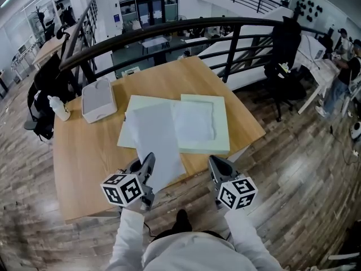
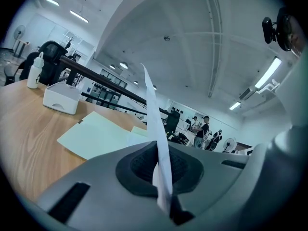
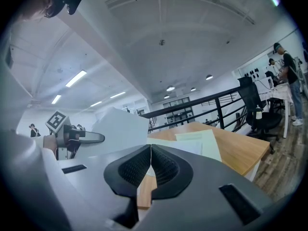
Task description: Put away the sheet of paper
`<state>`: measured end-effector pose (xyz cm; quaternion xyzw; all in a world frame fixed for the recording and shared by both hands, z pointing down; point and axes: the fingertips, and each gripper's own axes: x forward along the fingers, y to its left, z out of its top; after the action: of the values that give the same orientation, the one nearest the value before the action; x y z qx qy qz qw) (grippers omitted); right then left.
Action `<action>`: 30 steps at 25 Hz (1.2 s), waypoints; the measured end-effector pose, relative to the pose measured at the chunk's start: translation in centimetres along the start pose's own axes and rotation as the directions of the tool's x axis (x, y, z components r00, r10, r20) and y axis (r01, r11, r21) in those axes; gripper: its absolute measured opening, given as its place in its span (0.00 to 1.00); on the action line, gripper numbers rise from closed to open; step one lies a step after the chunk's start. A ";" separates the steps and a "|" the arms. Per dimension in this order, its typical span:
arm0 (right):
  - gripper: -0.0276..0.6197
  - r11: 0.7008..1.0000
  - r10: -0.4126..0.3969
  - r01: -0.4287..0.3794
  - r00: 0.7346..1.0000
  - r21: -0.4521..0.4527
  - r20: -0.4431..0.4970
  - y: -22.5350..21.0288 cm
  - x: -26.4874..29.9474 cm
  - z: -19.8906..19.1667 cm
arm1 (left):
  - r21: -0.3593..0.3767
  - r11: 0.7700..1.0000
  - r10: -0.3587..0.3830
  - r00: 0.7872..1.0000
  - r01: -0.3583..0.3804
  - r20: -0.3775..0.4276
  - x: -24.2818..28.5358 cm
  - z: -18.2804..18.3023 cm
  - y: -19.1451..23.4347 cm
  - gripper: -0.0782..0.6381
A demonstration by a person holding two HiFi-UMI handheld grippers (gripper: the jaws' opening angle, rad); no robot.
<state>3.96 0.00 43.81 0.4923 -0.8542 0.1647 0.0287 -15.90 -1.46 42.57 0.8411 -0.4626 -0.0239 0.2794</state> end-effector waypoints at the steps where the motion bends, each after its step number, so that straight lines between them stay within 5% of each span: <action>1: 0.09 1.000 -0.003 0.003 1.000 0.002 0.001 -0.1 0.4 0.0 | -0.001 1.000 -0.003 1.000 0.003 0.000 0.3 0.2 0.3 0.13; 16: 0.09 0.999 -0.034 0.034 0.999 0.018 -0.005 -3.9 4.7 1.4 | -0.001 1.000 -0.014 1.000 0.014 -0.014 5.5 2.8 2.8 0.13; 30: 0.09 1.000 -0.003 0.003 1.000 0.021 -0.011 -10.1 12.4 4.9 | 0.007 0.998 -0.063 0.998 0.063 0.004 15.4 7.3 4.4 0.13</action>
<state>6.74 -16.52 44.34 0.4930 -0.8515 0.1764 0.0284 -12.65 -18.78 41.93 0.8562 -0.4364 -0.0327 0.2745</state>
